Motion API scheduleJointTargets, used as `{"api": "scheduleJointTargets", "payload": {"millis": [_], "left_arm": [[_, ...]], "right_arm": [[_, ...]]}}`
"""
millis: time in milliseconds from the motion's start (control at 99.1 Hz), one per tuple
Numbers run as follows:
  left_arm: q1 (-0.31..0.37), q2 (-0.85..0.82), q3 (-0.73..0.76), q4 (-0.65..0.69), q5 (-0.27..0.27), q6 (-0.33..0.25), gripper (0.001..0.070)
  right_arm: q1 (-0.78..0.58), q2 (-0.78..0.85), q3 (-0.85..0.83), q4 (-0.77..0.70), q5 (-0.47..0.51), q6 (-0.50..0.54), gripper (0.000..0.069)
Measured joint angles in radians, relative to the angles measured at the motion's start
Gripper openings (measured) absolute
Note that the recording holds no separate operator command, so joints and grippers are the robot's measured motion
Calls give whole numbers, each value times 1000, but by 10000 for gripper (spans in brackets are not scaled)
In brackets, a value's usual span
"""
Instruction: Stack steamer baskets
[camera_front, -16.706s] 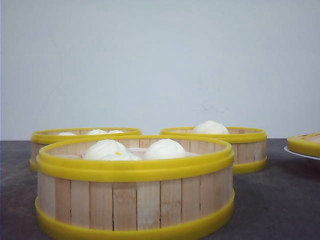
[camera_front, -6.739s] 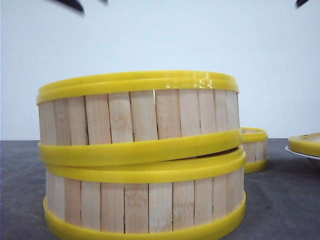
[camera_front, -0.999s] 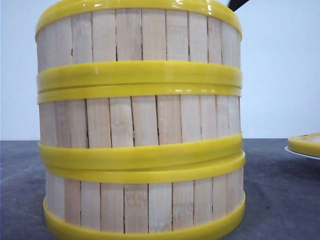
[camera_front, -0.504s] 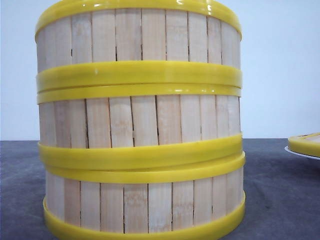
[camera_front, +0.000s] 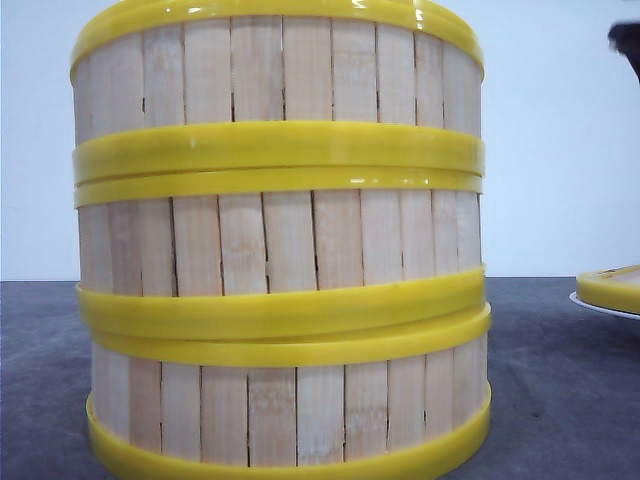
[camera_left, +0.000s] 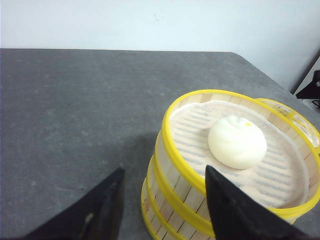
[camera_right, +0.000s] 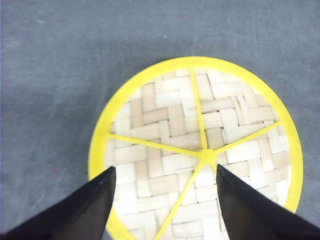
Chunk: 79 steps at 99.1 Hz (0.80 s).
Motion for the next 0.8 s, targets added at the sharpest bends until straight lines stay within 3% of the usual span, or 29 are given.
{"api": "scheduleJointTargets", "payload": {"millis": [313,575,797], "left_arm": [[0,0,0,-2,0,0,300],[0,0,0,-2,0,0,300],[0,0,0,-2,0,0,300]], "right_arm": [[-105,105,-26,23,-1,22,340],[-123,204,-26,31,-42,27,313],[-123,224,-27,59,-33,28,251]]}}
